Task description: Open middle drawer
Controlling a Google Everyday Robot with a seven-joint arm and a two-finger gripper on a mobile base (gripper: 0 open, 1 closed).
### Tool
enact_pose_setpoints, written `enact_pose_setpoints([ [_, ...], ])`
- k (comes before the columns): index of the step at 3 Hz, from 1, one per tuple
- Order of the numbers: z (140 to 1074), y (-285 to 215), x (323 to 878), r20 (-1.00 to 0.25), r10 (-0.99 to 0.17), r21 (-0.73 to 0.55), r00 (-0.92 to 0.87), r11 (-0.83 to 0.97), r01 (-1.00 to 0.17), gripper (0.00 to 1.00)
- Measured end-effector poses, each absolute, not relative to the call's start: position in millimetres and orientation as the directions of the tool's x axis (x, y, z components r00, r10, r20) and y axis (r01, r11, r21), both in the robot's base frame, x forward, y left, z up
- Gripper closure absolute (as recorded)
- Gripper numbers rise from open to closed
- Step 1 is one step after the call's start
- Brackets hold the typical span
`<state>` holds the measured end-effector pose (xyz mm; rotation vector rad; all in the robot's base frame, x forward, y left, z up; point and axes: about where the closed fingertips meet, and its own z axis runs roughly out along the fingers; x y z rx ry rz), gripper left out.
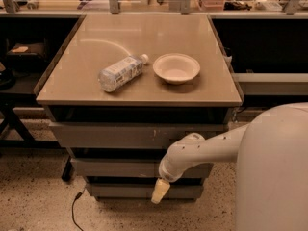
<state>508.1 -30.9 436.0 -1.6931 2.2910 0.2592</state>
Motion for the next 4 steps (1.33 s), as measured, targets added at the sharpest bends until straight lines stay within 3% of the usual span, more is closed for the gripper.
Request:
enact_pose_setpoints([
  [2, 409.7, -32.6, 515.1, -0.314, -0.906, -0.001, -0.284, 0.3, -0.954, 0.0],
  [4, 414.9, -31.8, 476.9, -0.287, -0.936, 0.038, -0.206, 0.203, -0.978, 0.0],
])
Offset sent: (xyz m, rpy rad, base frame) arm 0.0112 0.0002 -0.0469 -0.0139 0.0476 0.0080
